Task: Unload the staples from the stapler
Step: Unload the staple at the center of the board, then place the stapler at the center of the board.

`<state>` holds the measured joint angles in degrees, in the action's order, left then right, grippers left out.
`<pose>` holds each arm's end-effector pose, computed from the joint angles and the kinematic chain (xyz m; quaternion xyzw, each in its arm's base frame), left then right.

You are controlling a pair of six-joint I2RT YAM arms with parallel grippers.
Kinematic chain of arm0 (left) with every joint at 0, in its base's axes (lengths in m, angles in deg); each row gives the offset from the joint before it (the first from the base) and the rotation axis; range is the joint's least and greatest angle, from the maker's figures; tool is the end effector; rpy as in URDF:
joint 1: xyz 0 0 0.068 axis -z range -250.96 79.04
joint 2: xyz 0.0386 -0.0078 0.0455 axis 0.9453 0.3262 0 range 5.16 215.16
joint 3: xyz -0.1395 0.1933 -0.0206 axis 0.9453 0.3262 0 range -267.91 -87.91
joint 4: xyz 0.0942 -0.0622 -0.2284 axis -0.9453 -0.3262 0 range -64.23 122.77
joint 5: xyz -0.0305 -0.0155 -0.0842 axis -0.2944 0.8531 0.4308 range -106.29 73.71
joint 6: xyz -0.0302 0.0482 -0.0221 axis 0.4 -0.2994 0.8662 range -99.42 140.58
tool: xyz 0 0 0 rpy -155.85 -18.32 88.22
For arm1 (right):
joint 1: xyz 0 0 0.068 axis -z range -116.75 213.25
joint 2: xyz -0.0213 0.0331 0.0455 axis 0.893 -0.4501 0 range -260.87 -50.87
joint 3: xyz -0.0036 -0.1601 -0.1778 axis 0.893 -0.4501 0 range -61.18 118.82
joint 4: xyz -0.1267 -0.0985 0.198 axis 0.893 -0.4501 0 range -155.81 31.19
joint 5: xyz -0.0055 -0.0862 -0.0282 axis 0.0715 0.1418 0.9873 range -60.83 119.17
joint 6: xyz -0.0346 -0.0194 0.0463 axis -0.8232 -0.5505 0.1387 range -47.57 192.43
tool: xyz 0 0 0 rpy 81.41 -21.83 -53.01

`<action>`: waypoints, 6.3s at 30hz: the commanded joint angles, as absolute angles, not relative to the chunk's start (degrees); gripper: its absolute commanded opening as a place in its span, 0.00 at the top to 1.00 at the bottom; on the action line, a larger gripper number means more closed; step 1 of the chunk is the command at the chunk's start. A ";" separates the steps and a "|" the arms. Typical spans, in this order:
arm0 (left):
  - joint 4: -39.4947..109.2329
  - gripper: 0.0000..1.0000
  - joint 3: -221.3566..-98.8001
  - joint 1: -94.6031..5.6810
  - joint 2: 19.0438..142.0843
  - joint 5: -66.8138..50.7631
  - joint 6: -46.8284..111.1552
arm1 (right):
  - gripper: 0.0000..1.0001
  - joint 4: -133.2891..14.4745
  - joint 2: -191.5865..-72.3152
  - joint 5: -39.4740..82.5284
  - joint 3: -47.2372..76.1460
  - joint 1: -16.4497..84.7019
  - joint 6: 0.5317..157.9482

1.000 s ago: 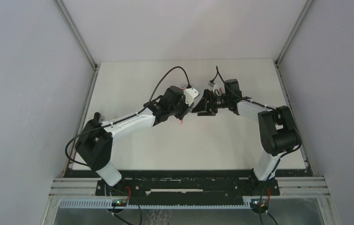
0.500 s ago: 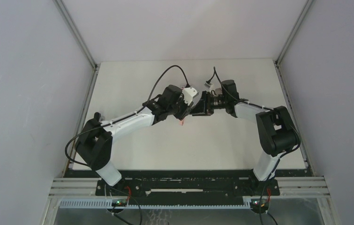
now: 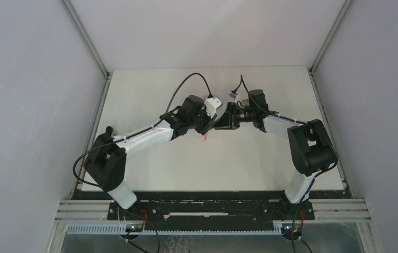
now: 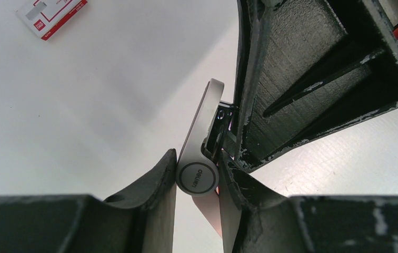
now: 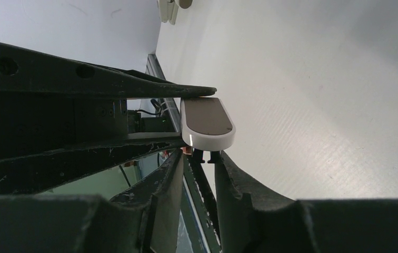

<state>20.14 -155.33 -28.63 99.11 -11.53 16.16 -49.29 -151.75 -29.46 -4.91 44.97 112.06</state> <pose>0.2695 -0.2507 0.2141 0.3744 0.8213 -0.1748 0.3935 0.3246 0.1482 0.1580 -0.0785 0.8022 0.5747 0.1414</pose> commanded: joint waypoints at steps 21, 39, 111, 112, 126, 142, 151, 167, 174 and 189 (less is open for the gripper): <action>22.39 1.00 -158.12 -29.04 97.18 -9.97 17.51 | 0.79 -46.94 -151.24 -29.84 -4.83 44.52 112.50; 22.48 1.00 -157.80 -30.09 97.67 -9.82 17.68 | 0.81 -47.81 -150.80 -29.99 -4.84 45.24 112.17; 15.74 0.99 -163.98 -53.25 119.86 21.81 33.83 | 0.51 -59.51 -150.10 -19.89 -3.70 49.41 98.70; 15.74 0.98 -163.94 -53.23 119.88 21.78 33.90 | 0.51 -59.56 -150.10 -19.87 -3.70 49.37 98.75; 15.85 0.91 -163.88 -52.84 121.96 27.82 32.82 | 0.39 -63.03 -151.45 -17.31 2.54 47.35 86.41; 13.07 0.80 -166.22 -47.14 121.35 44.39 27.34 | 0.33 -73.57 -158.79 -30.17 10.89 45.88 70.97; 11.45 0.80 -166.59 -46.16 121.40 47.85 25.32 | 0.41 -78.47 -160.46 -37.06 12.71 47.35 70.85; 8.29 0.80 -167.58 -45.03 121.49 50.77 22.53 | 0.61 -83.24 -163.94 -40.28 14.53 47.62 69.71; 7.93 0.80 -167.78 -44.77 121.54 51.61 22.43 | 0.66 -84.31 -164.61 -41.60 14.93 47.35 69.00; 7.89 0.79 -167.71 -44.82 121.34 52.87 22.34 | 0.70 -87.02 -166.02 -43.60 15.70 47.08 66.99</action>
<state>7.88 -164.64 -45.03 122.17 49.95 23.87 -86.56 -165.74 -40.85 13.47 47.42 69.27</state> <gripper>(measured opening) 0.351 0.311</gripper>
